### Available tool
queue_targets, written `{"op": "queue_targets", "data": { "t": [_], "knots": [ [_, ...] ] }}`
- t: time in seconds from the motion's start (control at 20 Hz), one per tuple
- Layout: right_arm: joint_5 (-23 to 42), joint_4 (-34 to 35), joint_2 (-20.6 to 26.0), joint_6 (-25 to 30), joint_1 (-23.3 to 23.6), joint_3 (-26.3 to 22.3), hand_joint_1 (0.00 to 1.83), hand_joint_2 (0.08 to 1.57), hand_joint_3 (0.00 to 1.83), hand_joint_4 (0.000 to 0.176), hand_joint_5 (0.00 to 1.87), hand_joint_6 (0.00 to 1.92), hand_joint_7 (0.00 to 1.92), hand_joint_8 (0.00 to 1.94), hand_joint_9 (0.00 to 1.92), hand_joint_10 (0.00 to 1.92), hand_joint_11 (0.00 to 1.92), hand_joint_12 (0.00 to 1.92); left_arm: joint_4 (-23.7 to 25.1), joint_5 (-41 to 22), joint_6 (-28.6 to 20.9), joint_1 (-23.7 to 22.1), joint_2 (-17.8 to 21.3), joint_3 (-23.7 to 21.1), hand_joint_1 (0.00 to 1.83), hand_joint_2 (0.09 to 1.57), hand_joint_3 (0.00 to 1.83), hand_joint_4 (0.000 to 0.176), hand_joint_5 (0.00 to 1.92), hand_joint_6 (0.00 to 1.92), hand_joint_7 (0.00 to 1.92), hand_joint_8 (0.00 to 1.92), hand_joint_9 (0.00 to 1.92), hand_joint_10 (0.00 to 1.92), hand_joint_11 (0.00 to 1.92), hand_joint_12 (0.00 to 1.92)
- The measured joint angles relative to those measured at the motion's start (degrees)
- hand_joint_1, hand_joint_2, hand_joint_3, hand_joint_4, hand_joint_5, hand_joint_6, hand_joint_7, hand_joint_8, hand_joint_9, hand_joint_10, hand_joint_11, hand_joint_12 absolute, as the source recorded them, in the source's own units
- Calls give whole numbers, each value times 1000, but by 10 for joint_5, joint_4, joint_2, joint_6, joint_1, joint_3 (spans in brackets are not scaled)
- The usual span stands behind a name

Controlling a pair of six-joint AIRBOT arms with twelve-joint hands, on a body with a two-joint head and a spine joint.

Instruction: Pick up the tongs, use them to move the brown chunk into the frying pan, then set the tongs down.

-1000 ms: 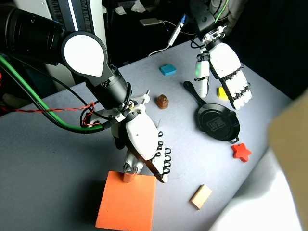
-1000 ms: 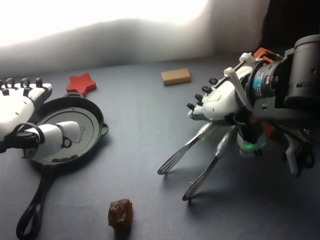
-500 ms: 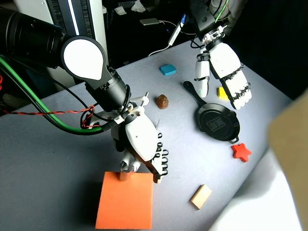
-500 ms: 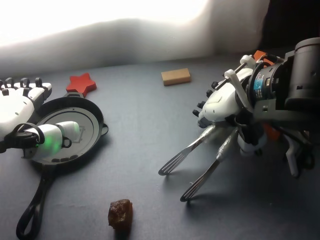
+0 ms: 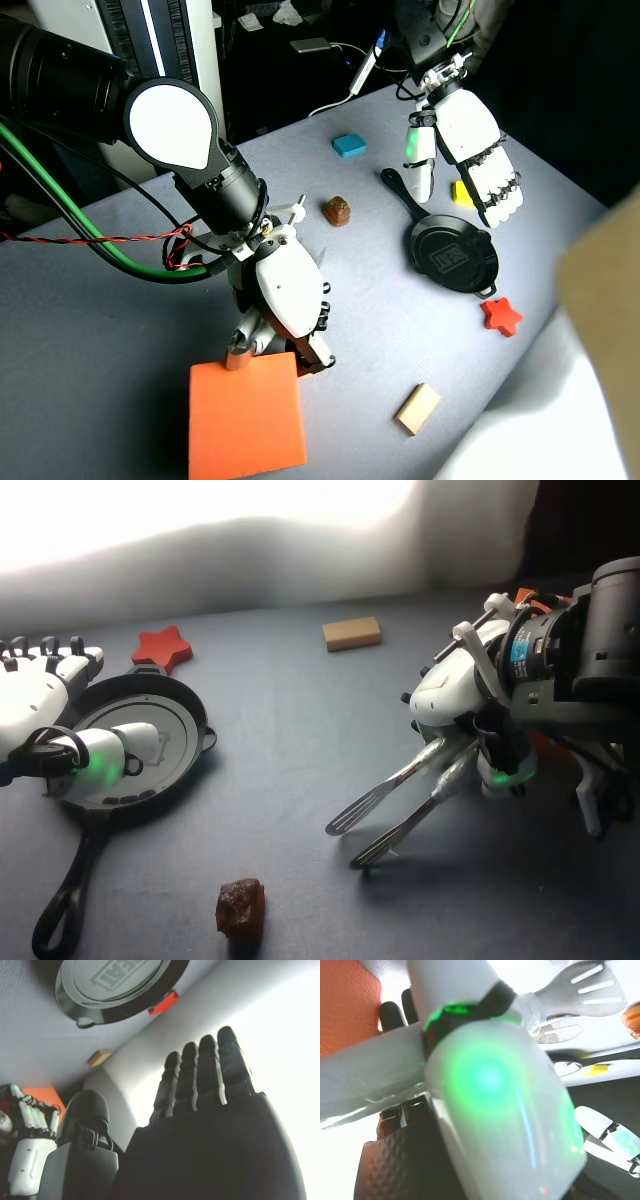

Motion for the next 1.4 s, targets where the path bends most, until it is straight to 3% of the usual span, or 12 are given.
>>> {"op": "queue_targets", "data": {
  "t": [0.4, 0.7, 1.0, 1.2, 1.4],
  "knots": [
    [-17, 5, 4, 0, 26, -2, 1033, 1244, 7, 0, 853, 9, 842, 1, 829, 24, 249, 1372, 0, 0, 0, 4, 0, 0, 0, 1343, 0, 0, 23, 4, 32, 2, 0, 0, 0, 0],
    [-27, 12, 21, 8, 52, -43, 1073, 1236, 2, 0, 847, 4, 835, 0, 823, 16, 235, 1367, 0, 0, 0, 5, 0, 2, 0, 1346, 1, 0, 9, 0, 30, 0, 0, 0, 0, 0],
    [-53, 12, 24, 116, 73, -80, 1061, 1232, 0, 0, 843, 5, 830, 7, 820, 11, 245, 1370, 0, 0, 0, 5, 0, 2, 0, 1345, 0, 0, 13, 4, 26, 5, 0, 0, 0, 0],
    [-77, -61, 26, 204, 73, -109, 1089, 1233, 0, 0, 824, 0, 821, 1, 816, 8, 234, 1376, 0, 1, -1, 5, 0, 4, 0, 1344, 0, 0, 17, 4, 21, 2, 0, 0, 0, 0],
    [-106, -60, 26, 263, 73, -130, 1068, 1233, 0, 0, 822, 0, 810, 1, 805, 2, 230, 1366, 0, 2, -2, 5, 0, 10, 0, 1337, 0, 0, 13, 1, 34, 2, 1, 0, 0, 0]
  ]
}}
